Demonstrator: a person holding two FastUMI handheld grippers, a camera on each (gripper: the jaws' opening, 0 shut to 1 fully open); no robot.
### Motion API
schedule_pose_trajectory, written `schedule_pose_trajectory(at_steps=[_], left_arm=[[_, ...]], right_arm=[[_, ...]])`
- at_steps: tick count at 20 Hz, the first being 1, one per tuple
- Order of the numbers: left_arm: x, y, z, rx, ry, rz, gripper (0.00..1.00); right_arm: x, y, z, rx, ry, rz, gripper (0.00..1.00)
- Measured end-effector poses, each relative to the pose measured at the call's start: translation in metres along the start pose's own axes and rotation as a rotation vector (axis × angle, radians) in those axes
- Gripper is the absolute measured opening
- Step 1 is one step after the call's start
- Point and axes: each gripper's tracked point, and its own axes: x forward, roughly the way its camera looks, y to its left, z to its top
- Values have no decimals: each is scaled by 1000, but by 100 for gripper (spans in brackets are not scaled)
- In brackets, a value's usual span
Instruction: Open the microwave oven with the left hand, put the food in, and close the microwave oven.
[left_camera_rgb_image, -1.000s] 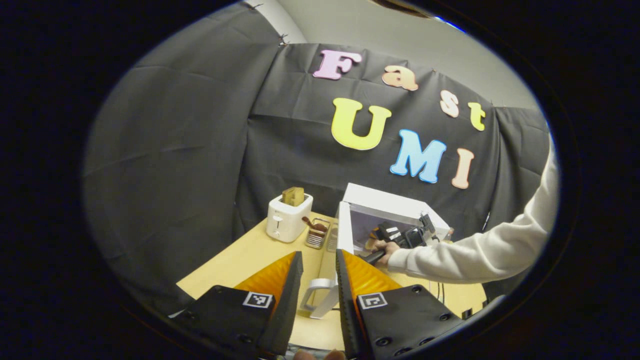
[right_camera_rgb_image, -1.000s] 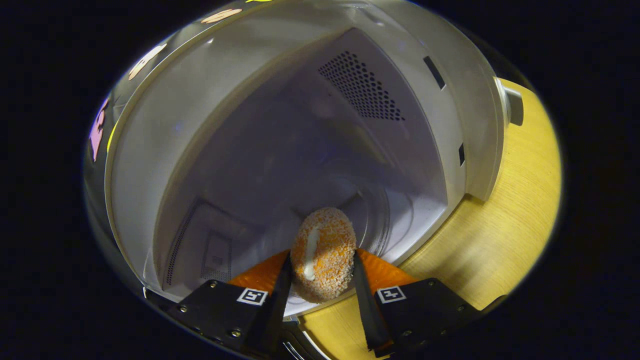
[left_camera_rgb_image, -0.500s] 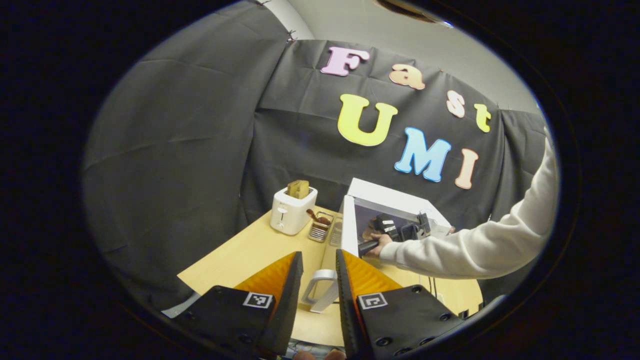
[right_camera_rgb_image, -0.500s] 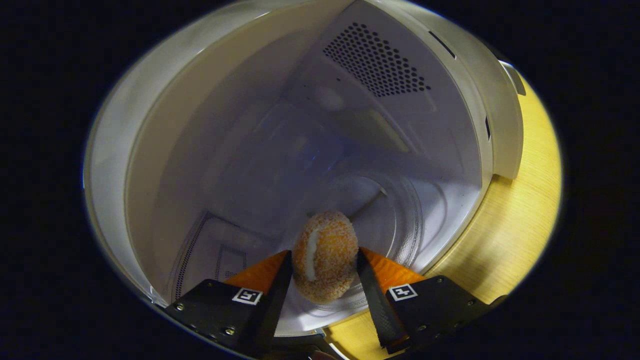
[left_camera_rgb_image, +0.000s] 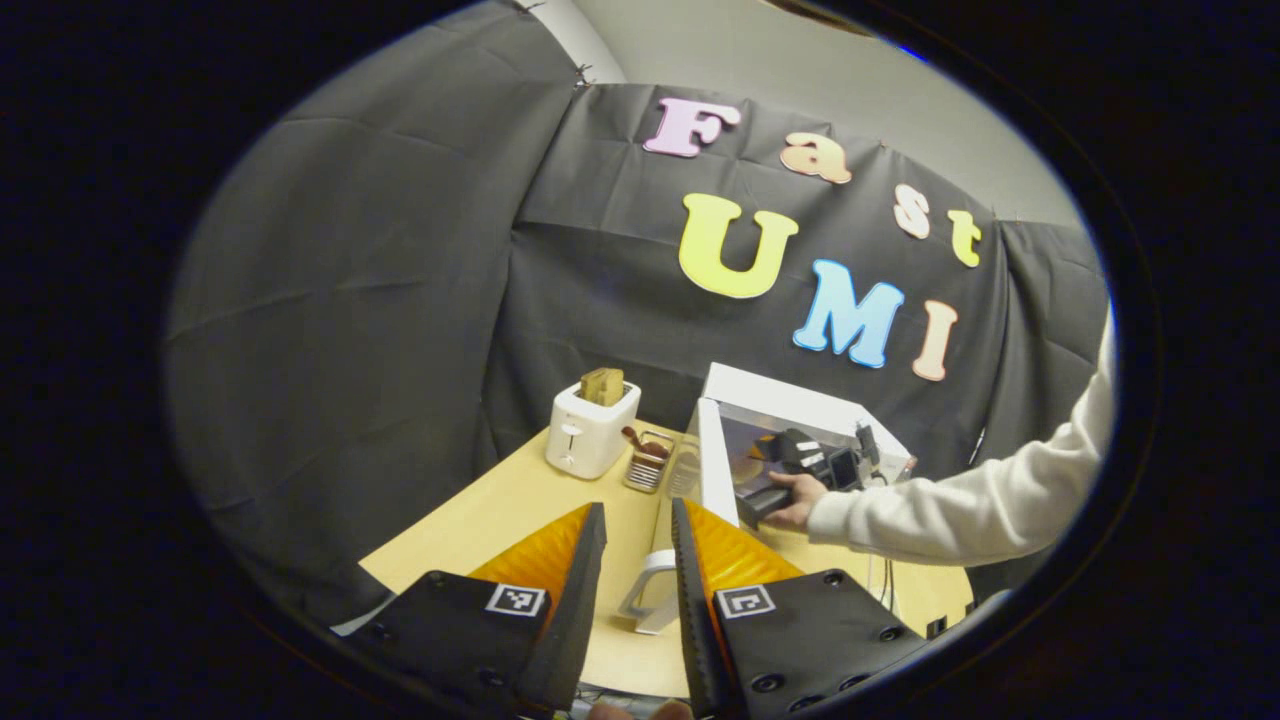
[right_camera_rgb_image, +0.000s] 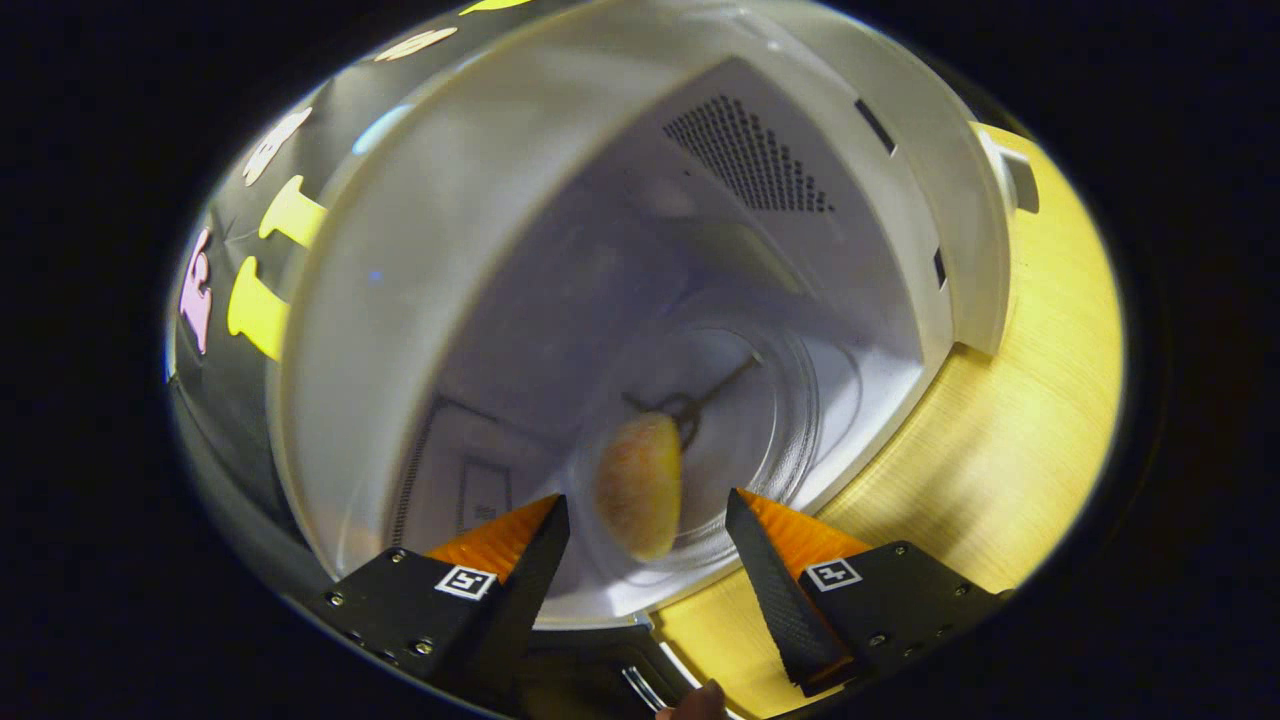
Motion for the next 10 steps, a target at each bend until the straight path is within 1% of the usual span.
schedule_pose_trajectory(at_steps=[1,2,3,4,6,8,10], left_arm=[[5,1,-1,-8,0,-12,48],[9,2,-2,-15,-1,-26,51],[15,4,-6,-16,0,-40,48],[22,9,-11,-13,10,-46,48],[34,19,-24,5,33,-52,55],[45,23,-42,26,69,-73,55],[52,21,-61,59,100,-101,41]], right_arm=[[-14,-2,0,-6,12,7,96],[-26,-6,-1,-18,27,7,96],[-39,-12,2,-23,27,1,96],[-52,-16,5,-18,27,3,96],[-81,-21,5,-18,49,28,96],[-114,-30,4,-54,86,57,96],[-147,-44,6,-89,108,74,96]])
